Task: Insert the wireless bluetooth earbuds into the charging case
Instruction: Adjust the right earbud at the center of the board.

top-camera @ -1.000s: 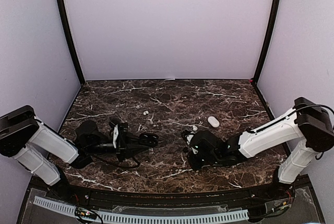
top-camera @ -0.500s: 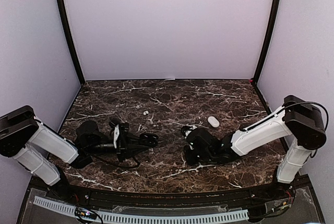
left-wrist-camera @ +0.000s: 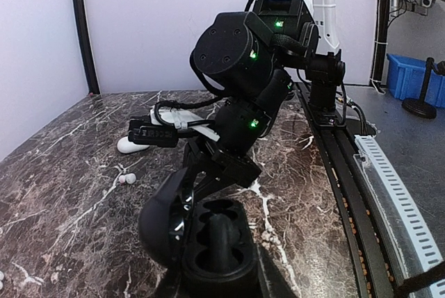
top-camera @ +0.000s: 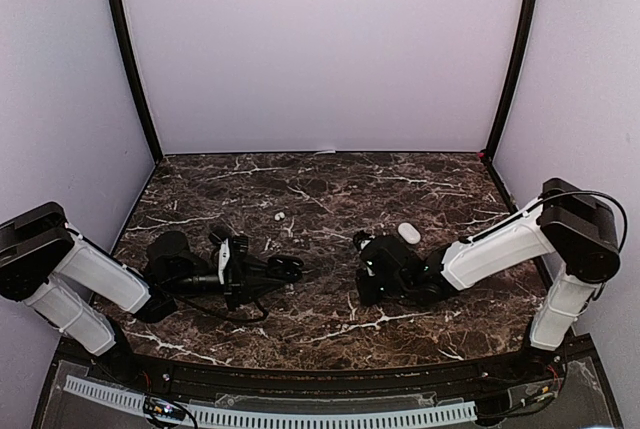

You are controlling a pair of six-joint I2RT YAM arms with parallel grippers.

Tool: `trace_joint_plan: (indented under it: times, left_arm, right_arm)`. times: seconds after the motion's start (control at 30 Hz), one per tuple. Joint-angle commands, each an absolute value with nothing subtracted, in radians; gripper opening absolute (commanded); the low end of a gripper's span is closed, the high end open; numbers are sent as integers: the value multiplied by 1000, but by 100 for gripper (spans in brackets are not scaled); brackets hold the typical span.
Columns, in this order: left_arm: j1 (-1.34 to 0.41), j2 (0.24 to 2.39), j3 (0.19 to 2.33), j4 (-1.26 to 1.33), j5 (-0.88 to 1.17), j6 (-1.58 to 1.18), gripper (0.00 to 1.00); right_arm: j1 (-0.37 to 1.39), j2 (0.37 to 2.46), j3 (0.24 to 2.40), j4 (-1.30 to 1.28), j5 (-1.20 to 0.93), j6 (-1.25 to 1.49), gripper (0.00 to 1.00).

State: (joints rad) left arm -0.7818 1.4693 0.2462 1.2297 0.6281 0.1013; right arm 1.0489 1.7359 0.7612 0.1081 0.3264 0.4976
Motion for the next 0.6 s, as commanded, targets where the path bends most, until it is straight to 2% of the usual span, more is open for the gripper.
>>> trace_joint_plan:
  times: [0.0, 0.4, 0.57]
  left_arm:
    - [-784, 1448, 239, 1231, 627, 107, 14]
    - [-784, 1442, 239, 1226, 626, 110, 14]
    - [-784, 1438, 239, 1222, 626, 109, 14]
  right_arm:
    - [1020, 1765, 758, 41, 395, 487, 0]
    - [975, 1725, 744, 14, 425, 454, 0]
    - [949, 1637, 690, 81, 276, 407, 0]
